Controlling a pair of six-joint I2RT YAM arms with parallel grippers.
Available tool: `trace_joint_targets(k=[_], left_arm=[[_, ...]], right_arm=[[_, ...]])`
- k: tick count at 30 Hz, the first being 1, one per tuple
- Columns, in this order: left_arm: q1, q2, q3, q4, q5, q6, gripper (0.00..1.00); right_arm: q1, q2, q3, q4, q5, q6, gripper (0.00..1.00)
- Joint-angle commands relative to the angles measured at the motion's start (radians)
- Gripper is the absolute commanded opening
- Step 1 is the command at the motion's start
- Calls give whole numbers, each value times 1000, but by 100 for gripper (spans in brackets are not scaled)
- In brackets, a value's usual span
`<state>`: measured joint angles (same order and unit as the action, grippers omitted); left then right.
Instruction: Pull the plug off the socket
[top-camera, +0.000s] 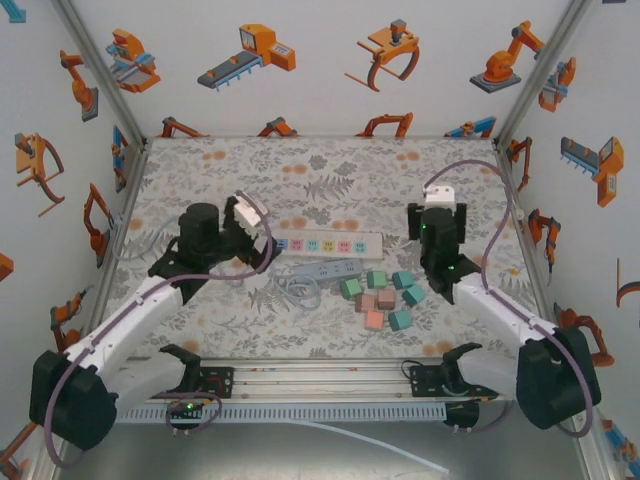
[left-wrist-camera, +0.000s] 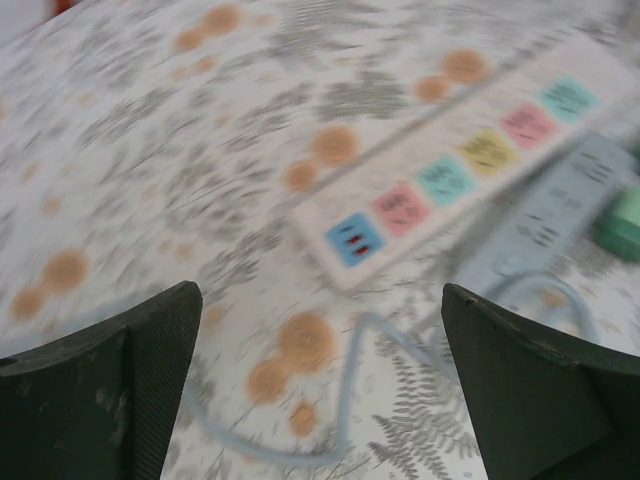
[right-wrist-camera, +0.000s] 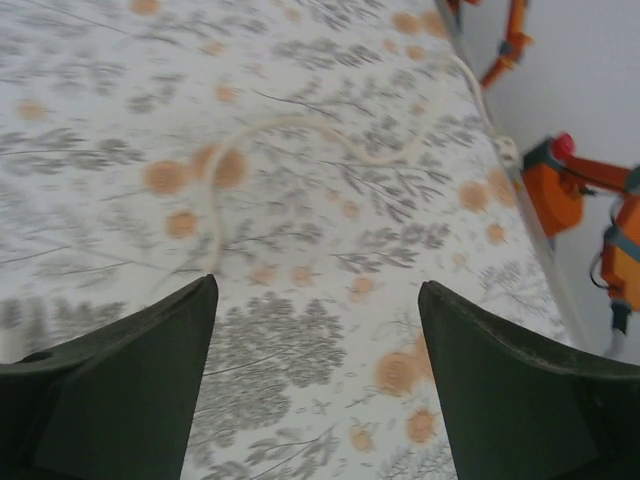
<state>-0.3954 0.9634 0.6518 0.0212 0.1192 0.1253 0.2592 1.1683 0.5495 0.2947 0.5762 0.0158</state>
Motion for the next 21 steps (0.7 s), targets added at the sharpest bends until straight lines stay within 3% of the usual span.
trace_joint_targets(k=[1,6,8,10,12,14,15,21], left_arm=[[113,-47,-36,-35,-332,-315,97],[231,-47,-136,20,-485,-396,97],[249,-30,-179,59,-584,-421,97],[261,-18,-228,117,-690,-435,97],[273,-4,-282,198,-730,-407,97],[290,23,-317,277,-726,-371,97],[297,44,-328,307,-718,-357,97],[331,214,-340,543,-546,-274,97]], right_arm=[[-115,61,-30,40,-21,74,78],[-225,209,-49,131,-121,139,82],[-231,265,5,104,-148,131,83],[-233,309,20,164,-184,120,85],[-233,347,12,254,-251,77,87],[-234,361,15,249,-285,70,91],[-235,359,-3,289,-301,57,99],[-263,333,-119,458,-378,70,99]])
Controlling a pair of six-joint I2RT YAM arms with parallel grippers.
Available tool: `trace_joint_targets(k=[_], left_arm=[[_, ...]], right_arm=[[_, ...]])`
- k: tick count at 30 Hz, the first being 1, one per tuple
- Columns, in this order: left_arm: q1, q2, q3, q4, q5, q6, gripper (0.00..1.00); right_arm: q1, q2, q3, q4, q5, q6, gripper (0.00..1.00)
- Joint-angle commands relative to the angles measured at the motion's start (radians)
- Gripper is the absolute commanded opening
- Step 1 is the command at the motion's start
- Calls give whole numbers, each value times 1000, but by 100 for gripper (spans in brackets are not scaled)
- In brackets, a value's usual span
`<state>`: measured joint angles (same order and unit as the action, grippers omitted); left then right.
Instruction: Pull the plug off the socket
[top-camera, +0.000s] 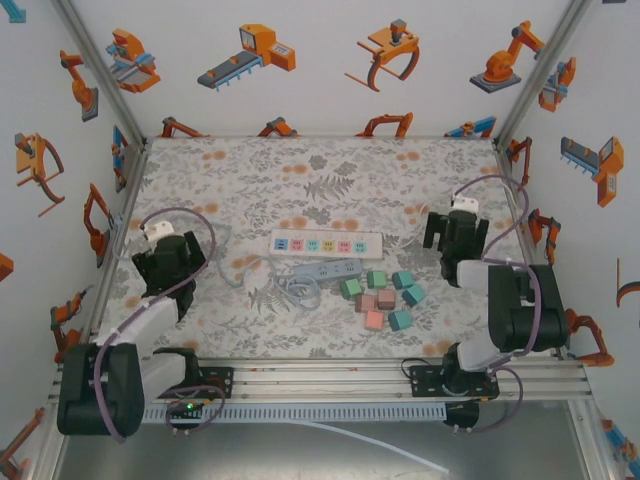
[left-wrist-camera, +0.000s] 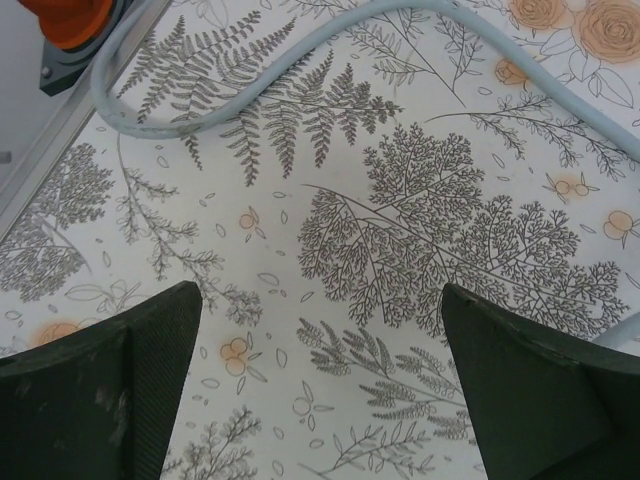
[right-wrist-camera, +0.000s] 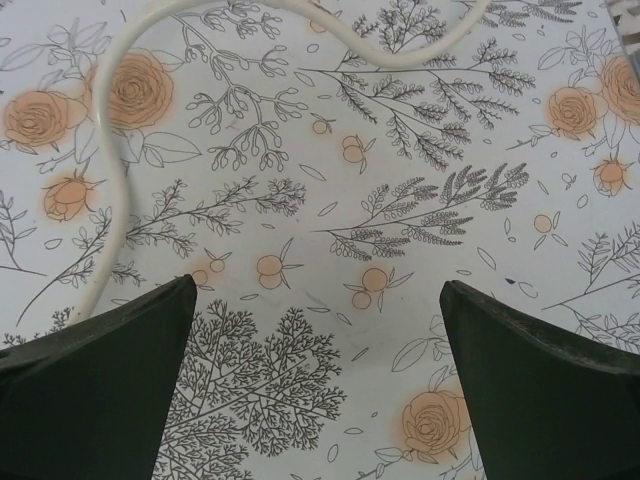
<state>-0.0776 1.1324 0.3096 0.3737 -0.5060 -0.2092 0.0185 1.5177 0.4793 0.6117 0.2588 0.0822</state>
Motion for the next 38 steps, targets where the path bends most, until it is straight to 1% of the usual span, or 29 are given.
trace_joint_targets(k=[1,2,3,4,5,6,7,9,10,11,12,13,14,15,16,17,19,21,23,27,29,38], left_arm=[[17,79,4,240,100,69,97],[21,104,7,275,121,74,97],[28,131,13,306,151,83,97],[35,155,23,327,175,90,97],[40,181,34,346,199,97,97],[46,211,45,365,221,106,97],[52,239,49,391,239,104,97],[69,317,45,473,275,89,97],[67,340,47,503,287,101,97],[67,353,57,474,329,110,97],[67,388,69,488,344,118,97],[65,421,67,543,354,128,97],[58,417,64,549,348,134,97],[58,399,82,481,347,127,97],[58,402,81,478,345,129,97],[58,414,72,524,346,135,97],[53,400,82,478,339,133,97],[48,412,78,507,334,143,97],[38,403,87,473,321,148,97],[38,407,86,480,320,148,97],[38,409,86,486,320,150,97],[38,408,86,483,320,149,97]], right_arm=[[-27,-3,-77,194,-87,2,99],[-29,34,-108,291,-105,-10,99],[-29,22,-122,312,-99,-5,99],[-29,17,-122,295,-95,-3,99],[-29,32,-116,320,-90,-2,99],[-29,19,-110,280,-77,7,99],[-29,28,-111,295,-67,4,99],[-29,25,-116,298,-50,11,99],[-29,25,-116,300,-46,14,99],[-29,25,-116,299,-45,14,99],[-29,25,-115,299,-48,13,99],[-29,25,-114,299,-48,13,99],[-29,24,-114,299,-50,13,99],[-29,25,-114,299,-51,12,99],[-29,25,-113,298,-52,11,99],[-29,25,-113,298,-53,12,99],[-29,25,-113,296,-54,12,99],[-29,25,-113,296,-53,13,99],[-29,25,-113,296,-54,12,99],[-29,27,-107,289,-111,-9,99],[-29,27,-104,285,-117,-9,99],[-29,24,-109,286,-100,-8,99]])
